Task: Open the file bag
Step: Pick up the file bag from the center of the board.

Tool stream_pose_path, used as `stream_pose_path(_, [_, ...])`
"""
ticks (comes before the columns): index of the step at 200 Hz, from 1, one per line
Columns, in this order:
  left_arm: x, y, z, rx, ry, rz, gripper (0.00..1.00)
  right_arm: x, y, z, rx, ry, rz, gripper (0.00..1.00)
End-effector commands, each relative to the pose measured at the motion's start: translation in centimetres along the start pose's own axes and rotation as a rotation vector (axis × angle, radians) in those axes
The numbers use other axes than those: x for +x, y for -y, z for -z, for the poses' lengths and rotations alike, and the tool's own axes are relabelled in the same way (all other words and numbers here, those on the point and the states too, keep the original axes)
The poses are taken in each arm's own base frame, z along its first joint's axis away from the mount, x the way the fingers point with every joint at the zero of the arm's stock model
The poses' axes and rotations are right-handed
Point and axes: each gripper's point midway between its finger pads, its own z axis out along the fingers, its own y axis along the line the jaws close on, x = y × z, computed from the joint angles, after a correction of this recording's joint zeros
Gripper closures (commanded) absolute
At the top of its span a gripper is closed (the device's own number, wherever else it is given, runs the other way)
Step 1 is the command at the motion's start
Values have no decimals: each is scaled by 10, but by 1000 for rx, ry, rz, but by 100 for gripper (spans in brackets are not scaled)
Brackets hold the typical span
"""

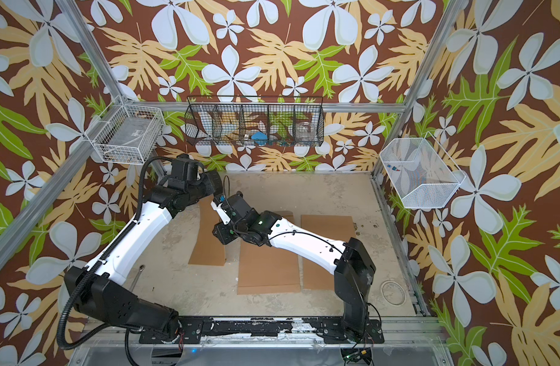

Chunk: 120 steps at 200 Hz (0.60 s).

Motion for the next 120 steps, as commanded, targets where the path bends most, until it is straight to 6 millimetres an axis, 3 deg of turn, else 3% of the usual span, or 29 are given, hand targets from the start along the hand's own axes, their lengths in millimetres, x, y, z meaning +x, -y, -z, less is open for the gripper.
stream_pose_path(1, [-14, 6, 10, 19, 46, -4, 100, 2, -12, 15, -57, -4, 12, 57])
stream_pose_path(59, [-39, 24, 44, 113, 125, 11, 100, 0, -14, 57, -57, 57, 43, 55])
stream_pose_path(120, [-52, 39, 95, 242, 192, -42, 100, -15, 46, 85, -60, 149, -55, 55])
